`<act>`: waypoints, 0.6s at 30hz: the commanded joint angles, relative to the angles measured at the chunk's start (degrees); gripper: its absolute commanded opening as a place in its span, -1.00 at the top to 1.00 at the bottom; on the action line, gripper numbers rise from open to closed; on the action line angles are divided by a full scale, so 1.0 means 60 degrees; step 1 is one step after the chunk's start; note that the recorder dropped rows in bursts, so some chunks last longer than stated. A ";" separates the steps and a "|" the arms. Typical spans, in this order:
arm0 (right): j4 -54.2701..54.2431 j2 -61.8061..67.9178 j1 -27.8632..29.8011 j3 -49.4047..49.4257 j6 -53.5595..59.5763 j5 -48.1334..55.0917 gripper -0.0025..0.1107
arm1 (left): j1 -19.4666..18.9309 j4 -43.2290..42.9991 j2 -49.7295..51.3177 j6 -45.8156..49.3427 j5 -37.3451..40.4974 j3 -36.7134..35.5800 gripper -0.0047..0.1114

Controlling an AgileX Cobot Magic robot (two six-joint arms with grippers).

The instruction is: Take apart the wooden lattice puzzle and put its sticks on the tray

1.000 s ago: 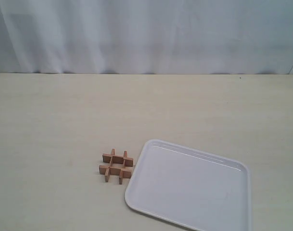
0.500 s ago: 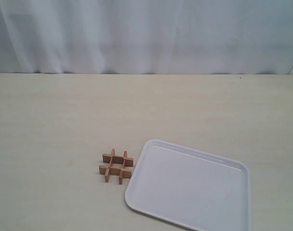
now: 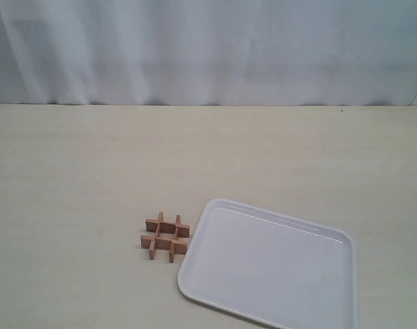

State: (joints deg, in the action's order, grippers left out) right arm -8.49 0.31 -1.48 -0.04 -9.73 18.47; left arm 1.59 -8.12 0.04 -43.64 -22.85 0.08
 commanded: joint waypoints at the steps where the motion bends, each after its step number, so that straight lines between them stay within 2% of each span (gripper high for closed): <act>1: -0.0008 -0.0051 -0.0029 0.0007 0.0061 -0.0024 0.88 | 0.0083 -0.0435 0.0169 -0.0247 -0.0534 0.0697 0.92; 6: -0.0008 -0.0051 -0.0029 0.0007 0.0061 -0.0024 0.88 | 0.0083 -0.0997 0.2356 -0.0113 -0.0534 0.2586 0.92; 10: -0.0008 -0.0051 -0.0029 0.0007 0.0061 -0.0024 0.88 | 0.0083 -0.2608 0.4882 -0.0149 -0.0324 0.4257 0.92; 14: -0.0008 -0.0051 -0.0029 0.0007 0.0061 -0.0024 0.88 | 0.0083 -0.5160 0.7237 -0.0998 0.1371 0.5823 0.92; 18: -0.0008 -0.0051 -0.0029 0.0007 0.0061 -0.0024 0.88 | 0.0083 -0.6625 0.9046 -0.1296 0.3407 0.6470 0.92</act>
State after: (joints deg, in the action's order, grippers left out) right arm -8.49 0.31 -1.48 -0.04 -9.73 18.47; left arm 1.59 -42.28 47.85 -49.64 -11.27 37.03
